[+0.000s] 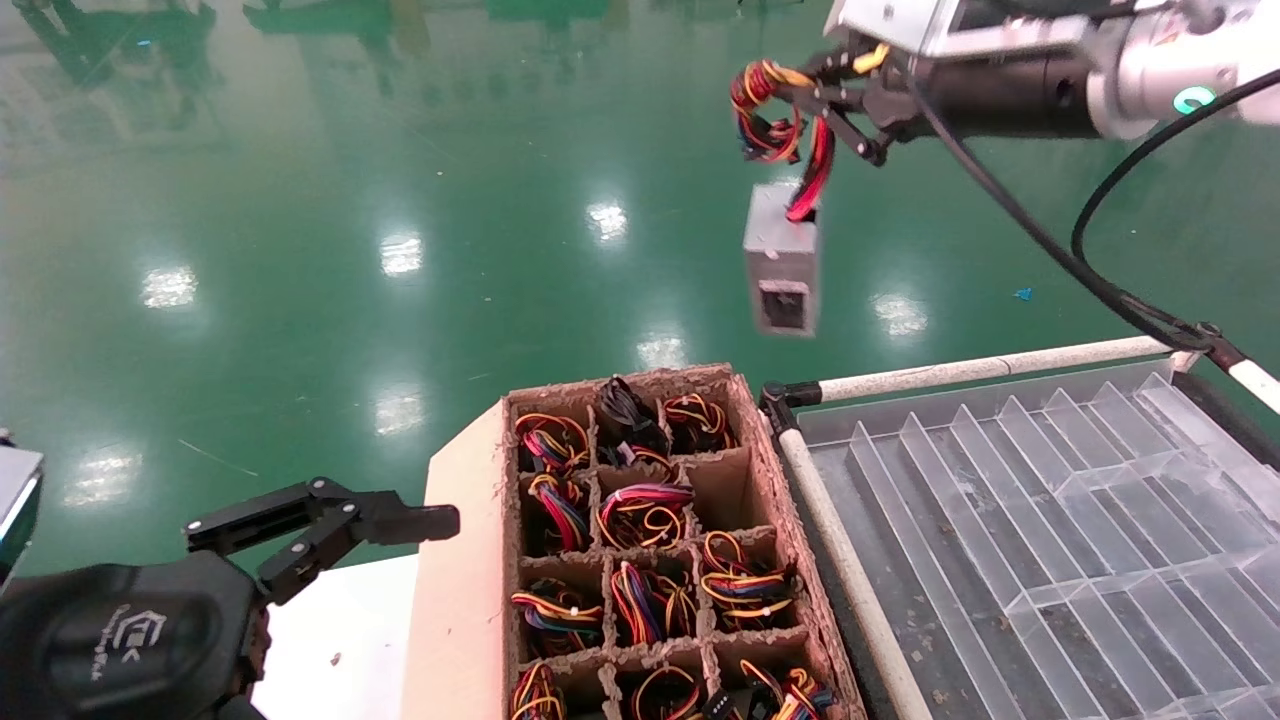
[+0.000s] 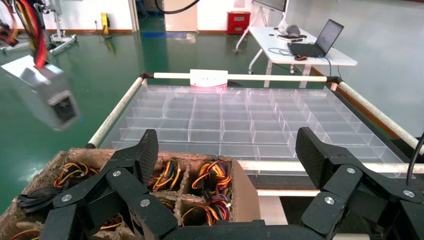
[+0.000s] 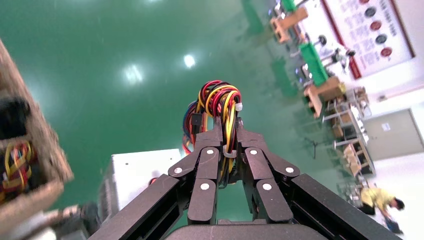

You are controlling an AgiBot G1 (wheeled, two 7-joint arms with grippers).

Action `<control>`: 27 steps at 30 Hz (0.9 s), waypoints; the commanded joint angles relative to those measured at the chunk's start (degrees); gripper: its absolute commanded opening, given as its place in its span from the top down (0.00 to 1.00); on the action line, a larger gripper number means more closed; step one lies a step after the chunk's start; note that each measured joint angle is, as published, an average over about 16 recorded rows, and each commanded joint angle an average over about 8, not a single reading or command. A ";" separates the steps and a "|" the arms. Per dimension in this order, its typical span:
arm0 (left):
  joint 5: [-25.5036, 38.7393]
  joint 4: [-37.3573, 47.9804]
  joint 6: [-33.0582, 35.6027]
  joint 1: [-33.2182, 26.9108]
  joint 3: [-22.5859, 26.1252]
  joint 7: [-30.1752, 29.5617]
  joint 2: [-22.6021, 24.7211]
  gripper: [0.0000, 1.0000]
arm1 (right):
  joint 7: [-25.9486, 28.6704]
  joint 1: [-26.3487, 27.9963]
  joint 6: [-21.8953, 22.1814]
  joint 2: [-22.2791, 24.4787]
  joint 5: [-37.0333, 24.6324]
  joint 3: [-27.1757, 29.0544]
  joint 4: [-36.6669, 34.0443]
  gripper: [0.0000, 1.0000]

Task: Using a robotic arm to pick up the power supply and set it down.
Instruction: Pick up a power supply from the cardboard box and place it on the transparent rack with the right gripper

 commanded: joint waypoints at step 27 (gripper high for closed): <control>-0.02 0.00 -0.01 -0.01 0.03 0.01 -0.01 0.00 | -14.33 -1.54 -3.12 0.95 -3.34 -4.21 -9.67 1.00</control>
